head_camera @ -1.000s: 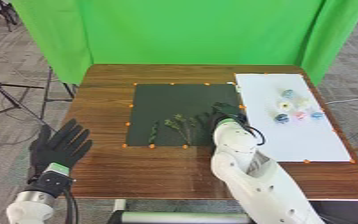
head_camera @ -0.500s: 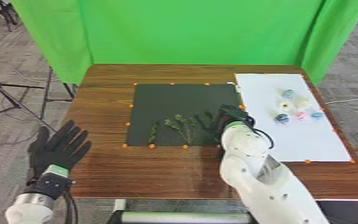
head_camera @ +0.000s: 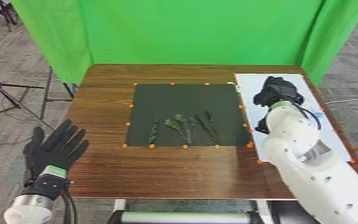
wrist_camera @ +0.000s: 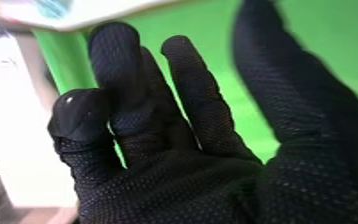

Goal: Arrange flowers

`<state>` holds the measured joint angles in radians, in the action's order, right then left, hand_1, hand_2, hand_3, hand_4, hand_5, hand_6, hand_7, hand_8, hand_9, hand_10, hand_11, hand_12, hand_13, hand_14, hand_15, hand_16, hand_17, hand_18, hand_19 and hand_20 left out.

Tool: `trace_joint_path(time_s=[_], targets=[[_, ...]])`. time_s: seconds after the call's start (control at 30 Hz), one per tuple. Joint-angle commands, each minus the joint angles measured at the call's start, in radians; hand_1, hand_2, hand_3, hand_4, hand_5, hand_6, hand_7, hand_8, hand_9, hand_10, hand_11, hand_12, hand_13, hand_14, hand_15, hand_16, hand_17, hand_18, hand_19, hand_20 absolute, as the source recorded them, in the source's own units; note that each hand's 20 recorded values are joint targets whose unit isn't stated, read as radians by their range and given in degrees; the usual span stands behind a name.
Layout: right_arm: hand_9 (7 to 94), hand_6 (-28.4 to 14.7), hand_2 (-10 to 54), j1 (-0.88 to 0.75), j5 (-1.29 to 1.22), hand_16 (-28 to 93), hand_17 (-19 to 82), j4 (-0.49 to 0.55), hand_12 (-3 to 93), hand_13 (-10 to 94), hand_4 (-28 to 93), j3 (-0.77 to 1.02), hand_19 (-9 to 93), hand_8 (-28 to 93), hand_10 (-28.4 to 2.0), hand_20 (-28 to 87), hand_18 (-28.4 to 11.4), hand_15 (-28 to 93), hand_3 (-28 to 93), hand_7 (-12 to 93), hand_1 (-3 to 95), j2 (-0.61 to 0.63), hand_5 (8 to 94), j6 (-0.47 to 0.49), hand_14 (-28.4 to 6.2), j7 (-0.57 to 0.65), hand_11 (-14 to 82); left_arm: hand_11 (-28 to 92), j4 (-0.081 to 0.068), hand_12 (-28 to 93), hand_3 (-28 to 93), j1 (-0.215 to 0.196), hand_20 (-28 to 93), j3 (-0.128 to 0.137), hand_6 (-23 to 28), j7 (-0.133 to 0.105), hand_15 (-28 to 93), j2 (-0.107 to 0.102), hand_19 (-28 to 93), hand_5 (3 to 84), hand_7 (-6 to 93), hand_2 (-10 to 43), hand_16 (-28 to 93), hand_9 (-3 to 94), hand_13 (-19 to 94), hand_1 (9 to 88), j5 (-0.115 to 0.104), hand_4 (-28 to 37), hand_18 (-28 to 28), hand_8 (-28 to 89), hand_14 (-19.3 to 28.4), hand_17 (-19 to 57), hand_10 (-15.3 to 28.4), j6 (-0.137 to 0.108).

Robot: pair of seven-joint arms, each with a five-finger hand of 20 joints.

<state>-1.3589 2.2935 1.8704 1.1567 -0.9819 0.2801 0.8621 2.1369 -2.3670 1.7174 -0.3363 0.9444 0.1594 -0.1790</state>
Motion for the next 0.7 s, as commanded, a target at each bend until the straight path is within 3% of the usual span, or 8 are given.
trace_joint_path(time_s=[0.03, 0.17, 0.4, 0.43, 0.47, 0.57, 0.67, 0.7], targets=[[43.7, -8.3, -9.5, -0.041, 0.058, 21, 32, -0.004, 16.2, 47, -28, 0.075, 88, -9, -17.0, 41, -23.7, 56, 80, 14, 46.8, 0.091, 48.0, 0.122, -15.6, -0.125, 11.7, 21, -0.001, 13, 68, 0.006, 8, -0.017, 8.1, 0.007, 35, 0.002, 29, 32.8, 16.3, 6.5, -7, 24.5, 16, 25.8, 0.002, -28.3, 11.8, -9, 14.3, -7.2, 14.3, 0.027], [43.5, -7.9, -9.5, -0.06, 0.014, 19, 30, -0.017, 15.6, 44, -28, 0.085, 86, -10, -15.6, 42, -24.1, 53, 80, 13, 46.5, 0.082, 46.2, 0.178, -15.5, -0.09, 10.9, 21, 0.002, 13, 68, 0.005, 8, -0.011, 8.1, 0.012, 34, 0.008, 29, 32.8, 16.2, 6.4, -7, 24.6, 16, 25.8, 0.003, -28.3, 11.8, -9, 14.3, -7.1, 14.3, 0.025], [38.6, -8.8, -9.5, -0.079, 0.014, 22, 32, -0.032, 14.9, 43, -28, 0.076, 89, -10, -16.1, 45, -24.3, 59, 80, 12, 46.5, 0.082, 43.8, 0.226, -16.5, -0.109, 11.0, 21, 0.006, 13, 68, -0.001, 9, -0.011, 8.1, -0.01, 34, 0.007, 30, 32.9, 16.0, 6.4, -6, 24.7, 16, 25.9, -0.005, -28.3, 12.2, -9, 14.2, -7.2, 14.3, 0.022], [38.8, -8.8, -9.5, -0.087, 0.012, 22, 32, -0.03, 14.9, 43, -28, 0.078, 89, -10, -16.0, 45, -24.3, 60, 80, 12, 46.4, 0.084, 43.8, 0.225, -16.8, -0.108, 11.3, 21, 0.004, 13, 68, 0.004, 9, -0.011, 8.1, -0.002, 34, 0.009, 30, 33.0, 16.1, 6.4, -6, 24.8, 16, 25.9, -0.003, -28.3, 12.3, -9, 14.2, -7.2, 14.3, 0.02], [38.9, -8.8, -9.5, -0.081, 0.021, 22, 32, -0.037, 14.8, 43, -28, 0.071, 89, -9, -16.0, 45, -24.3, 60, 80, 12, 46.4, 0.083, 43.8, 0.226, -16.8, -0.113, 11.5, 21, 0.005, 13, 69, 0.0, 9, -0.013, 8.1, -0.012, 34, 0.006, 30, 33.0, 16.1, 6.3, -6, 24.8, 16, 25.9, -0.008, -28.3, 12.3, -9, 14.2, -7.2, 14.3, 0.017], [39.5, -8.7, -9.5, -0.087, 0.022, 21, 32, -0.043, 14.6, 43, -28, 0.069, 89, -10, -15.7, 46, -24.4, 61, 80, 12, 46.7, 0.085, 44.0, 0.216, -16.6, -0.118, 11.7, 21, 0.006, 13, 69, 0.003, 9, -0.022, 8.1, -0.011, 34, 0.009, 30, 33.2, 16.1, 6.3, -6, 25.0, 16, 26.0, -0.012, -28.3, 12.3, -9, 14.2, -7.1, 14.4, 0.006], [38.1, -8.7, -9.5, -0.085, 0.011, 21, 32, -0.058, 14.2, 42, -28, 0.075, 89, -10, -15.7, 46, -24.2, 60, 80, 12, 47.0, 0.084, 44.0, 0.23, -16.3, -0.113, 11.1, 21, 0.009, 13, 69, -0.001, 9, -0.027, 8.3, -0.022, 35, 0.009, 30, 33.7, 16.1, 6.4, -6, 25.8, 17, 26.1, -0.036, -28.3, 12.3, -9, 14.4, -7.2, 14.3, 0.003], [37.8, -8.7, -9.5, -0.085, 0.012, 21, 32, -0.063, 14.2, 42, -28, 0.074, 89, -10, -15.7, 46, -24.2, 60, 80, 12, 47.0, 0.084, 43.9, 0.234, -16.2, -0.109, 11.0, 21, 0.009, 13, 69, -0.003, 9, -0.027, 8.3, -0.023, 35, 0.01, 31, 33.9, 16.1, 6.5, -6, 26.0, 17, 26.2, -0.035, -28.3, 12.4, -9, 14.5, -7.2, 14.4, -0.001]])
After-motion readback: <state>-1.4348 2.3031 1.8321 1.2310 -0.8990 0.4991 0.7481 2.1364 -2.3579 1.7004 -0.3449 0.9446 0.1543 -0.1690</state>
